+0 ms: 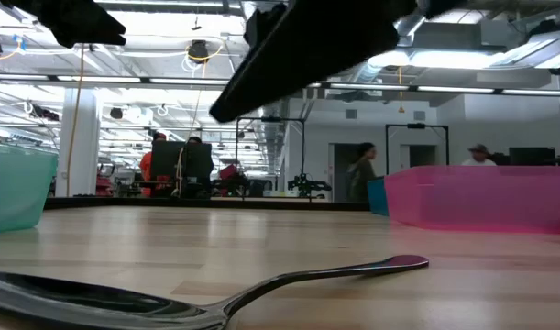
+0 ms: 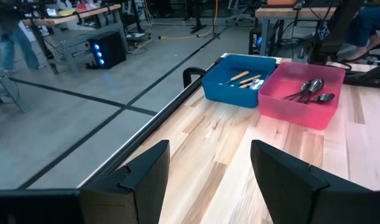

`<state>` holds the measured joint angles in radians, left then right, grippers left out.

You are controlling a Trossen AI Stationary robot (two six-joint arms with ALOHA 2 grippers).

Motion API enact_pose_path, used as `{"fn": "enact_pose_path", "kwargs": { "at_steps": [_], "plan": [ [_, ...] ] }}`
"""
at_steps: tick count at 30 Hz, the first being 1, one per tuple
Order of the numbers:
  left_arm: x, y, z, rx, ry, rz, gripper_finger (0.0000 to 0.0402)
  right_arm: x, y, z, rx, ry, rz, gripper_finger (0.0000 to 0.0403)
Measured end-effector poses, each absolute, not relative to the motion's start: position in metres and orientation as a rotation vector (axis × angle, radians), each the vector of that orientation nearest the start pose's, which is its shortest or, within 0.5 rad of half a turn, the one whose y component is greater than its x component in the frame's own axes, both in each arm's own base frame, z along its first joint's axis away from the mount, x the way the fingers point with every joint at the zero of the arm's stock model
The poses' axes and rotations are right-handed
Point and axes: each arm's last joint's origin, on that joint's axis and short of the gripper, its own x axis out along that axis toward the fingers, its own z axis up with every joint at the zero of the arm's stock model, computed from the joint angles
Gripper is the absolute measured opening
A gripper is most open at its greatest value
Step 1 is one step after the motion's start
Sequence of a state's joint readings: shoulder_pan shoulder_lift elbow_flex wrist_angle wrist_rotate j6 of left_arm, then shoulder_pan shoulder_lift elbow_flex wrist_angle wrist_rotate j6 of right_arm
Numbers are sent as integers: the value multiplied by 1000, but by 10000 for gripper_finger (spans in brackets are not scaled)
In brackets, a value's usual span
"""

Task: Sort silverware by color (type)
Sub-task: Put the black spoon into the red bin

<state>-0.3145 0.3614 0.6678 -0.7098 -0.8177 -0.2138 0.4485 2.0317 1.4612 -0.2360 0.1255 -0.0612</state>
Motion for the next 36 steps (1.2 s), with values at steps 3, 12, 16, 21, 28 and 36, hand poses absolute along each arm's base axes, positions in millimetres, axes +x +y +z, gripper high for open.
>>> {"fn": "enact_pose_path", "kwargs": {
  "at_steps": [3,12,16,21,28,36],
  "plan": [
    [72,-1,294,11,288,529,213,398,196,179,-295,804,361,221],
    [72,-1,293,12,290,529,213,385,214,176,-310,837,411,221],
    [72,-1,293,14,293,529,213,385,219,167,-267,854,395,221],
    [72,-1,292,21,304,530,213,386,224,152,-268,873,393,221],
    [72,-1,292,22,304,530,213,384,225,142,-285,914,391,221],
    [72,-1,292,22,305,530,213,386,226,135,-275,910,388,221]
  ]
}}
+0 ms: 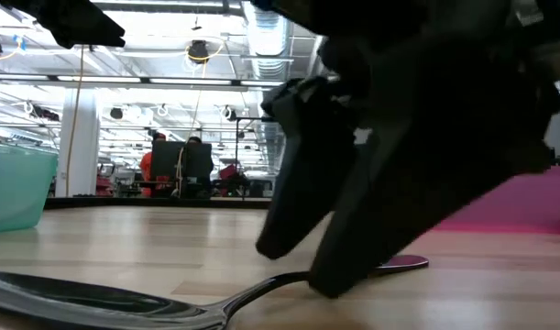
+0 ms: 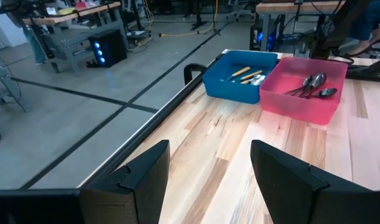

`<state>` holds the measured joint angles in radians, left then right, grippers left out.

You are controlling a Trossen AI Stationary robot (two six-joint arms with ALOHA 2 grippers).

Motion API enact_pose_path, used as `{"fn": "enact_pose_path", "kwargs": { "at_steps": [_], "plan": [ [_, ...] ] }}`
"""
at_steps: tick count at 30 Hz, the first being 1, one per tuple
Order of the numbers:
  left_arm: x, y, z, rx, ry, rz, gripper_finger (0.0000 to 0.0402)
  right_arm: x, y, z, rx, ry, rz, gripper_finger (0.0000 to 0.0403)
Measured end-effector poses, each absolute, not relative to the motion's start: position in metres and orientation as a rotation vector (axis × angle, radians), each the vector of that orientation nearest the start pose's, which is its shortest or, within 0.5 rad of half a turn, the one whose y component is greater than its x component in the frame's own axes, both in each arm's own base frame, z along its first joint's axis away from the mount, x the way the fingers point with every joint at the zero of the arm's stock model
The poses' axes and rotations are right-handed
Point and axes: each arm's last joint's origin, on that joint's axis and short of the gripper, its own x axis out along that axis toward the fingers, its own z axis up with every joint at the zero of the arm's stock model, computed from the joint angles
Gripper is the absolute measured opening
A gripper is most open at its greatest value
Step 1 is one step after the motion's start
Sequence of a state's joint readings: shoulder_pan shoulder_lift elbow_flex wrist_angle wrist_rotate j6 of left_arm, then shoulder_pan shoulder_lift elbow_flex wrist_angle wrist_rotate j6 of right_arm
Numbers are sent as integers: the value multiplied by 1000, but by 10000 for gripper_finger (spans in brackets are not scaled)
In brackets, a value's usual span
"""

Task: Sort silverware by color (type)
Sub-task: Put the black spoon into the red bin

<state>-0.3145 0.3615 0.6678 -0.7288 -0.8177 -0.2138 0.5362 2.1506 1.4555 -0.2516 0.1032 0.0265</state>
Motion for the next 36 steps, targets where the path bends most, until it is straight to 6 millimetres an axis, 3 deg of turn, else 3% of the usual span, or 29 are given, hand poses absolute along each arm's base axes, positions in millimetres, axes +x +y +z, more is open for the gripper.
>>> {"fn": "enact_pose_path", "kwargs": {
  "at_steps": [13,29,36],
  "plan": [
    [72,-1,292,22,305,530,213,382,223,130,-282,945,382,208],
    [72,-1,292,22,305,530,213,384,215,128,-212,983,324,52],
    [72,-1,292,22,305,530,213,386,211,129,-155,988,267,22]
  ]
}}
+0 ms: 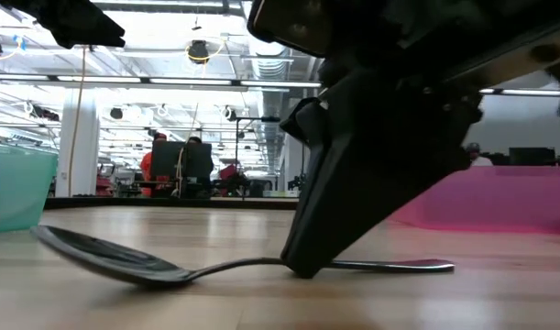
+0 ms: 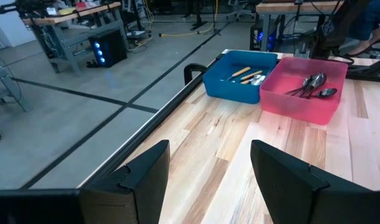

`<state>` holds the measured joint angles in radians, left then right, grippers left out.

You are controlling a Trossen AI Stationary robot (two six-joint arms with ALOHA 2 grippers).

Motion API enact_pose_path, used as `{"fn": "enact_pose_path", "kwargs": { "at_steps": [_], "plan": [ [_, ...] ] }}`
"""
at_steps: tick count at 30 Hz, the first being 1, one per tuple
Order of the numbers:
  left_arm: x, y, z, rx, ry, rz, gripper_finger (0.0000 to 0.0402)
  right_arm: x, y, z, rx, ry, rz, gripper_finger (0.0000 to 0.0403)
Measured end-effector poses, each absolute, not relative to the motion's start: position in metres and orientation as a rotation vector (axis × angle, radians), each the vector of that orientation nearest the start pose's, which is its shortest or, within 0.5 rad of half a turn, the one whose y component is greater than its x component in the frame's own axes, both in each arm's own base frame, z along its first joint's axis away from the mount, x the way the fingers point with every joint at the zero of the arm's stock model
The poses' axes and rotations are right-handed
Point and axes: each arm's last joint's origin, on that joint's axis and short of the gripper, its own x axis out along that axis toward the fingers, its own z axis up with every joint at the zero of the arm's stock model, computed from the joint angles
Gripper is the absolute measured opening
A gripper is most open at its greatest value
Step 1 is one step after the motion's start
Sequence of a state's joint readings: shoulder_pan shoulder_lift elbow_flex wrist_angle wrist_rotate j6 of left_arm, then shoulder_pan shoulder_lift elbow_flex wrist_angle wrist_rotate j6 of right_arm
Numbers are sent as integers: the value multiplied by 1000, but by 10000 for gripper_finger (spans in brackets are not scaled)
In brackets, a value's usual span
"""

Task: Sort silverware by color (type)
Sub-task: Put the black spoon into the red bin

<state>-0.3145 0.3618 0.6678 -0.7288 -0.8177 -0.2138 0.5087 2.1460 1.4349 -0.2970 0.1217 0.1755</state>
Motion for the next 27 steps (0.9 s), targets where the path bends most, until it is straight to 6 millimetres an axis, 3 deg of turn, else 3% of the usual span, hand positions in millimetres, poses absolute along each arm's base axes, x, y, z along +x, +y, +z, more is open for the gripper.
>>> {"fn": "enact_pose_path", "kwargs": {
  "at_steps": [16,27],
  "plan": [
    [72,-1,292,22,305,530,213,390,208,130,-221,939,239,22],
    [72,-1,292,22,305,530,213,397,171,155,-274,948,207,22]
  ]
}}
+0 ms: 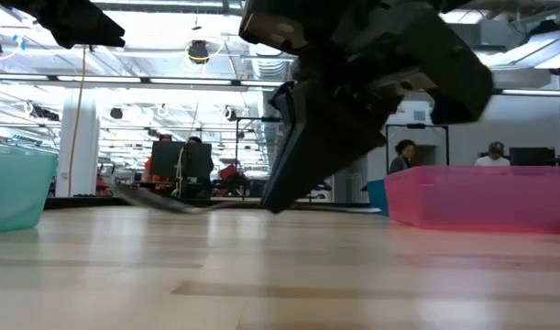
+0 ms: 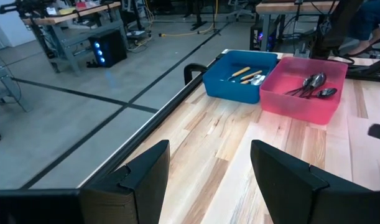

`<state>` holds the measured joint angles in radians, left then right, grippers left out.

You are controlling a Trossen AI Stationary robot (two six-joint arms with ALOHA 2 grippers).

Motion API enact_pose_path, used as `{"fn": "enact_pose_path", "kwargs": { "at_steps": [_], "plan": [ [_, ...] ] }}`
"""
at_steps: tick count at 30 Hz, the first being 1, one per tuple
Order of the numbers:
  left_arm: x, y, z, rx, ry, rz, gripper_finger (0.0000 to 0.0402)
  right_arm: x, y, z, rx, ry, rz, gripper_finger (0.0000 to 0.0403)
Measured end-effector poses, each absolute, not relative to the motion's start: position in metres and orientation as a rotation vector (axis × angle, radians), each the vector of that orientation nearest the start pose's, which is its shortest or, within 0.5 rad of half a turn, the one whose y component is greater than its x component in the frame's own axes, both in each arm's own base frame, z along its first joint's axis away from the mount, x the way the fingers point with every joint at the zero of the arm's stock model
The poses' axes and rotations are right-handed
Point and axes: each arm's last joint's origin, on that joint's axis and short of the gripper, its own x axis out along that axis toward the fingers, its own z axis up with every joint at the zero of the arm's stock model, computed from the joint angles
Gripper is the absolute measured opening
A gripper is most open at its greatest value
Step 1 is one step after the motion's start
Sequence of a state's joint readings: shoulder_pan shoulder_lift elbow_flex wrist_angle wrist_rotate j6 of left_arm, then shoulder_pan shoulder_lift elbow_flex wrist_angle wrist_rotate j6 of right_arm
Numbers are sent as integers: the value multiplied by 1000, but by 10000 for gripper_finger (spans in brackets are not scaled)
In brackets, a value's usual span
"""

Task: Sort silverware by color (type)
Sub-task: Put the black spoon into the red bin

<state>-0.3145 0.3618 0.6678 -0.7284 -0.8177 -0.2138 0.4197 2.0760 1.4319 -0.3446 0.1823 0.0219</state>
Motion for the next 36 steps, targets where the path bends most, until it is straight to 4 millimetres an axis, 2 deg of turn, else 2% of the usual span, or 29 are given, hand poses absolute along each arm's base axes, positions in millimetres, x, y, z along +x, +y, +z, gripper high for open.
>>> {"fn": "enact_pose_path", "kwargs": {
  "at_steps": [10,14,21,25,36],
  "plan": [
    [72,-1,292,22,305,530,213,393,142,203,-338,889,208,23],
    [72,-1,292,22,305,530,213,384,126,229,-345,885,175,23],
    [72,-1,292,22,305,530,213,363,96,262,-353,931,60,23],
    [72,-1,292,22,305,530,213,351,84,272,-339,979,-3,23],
    [72,-1,292,22,304,530,213,305,58,286,-308,1253,-250,23]
  ]
}}
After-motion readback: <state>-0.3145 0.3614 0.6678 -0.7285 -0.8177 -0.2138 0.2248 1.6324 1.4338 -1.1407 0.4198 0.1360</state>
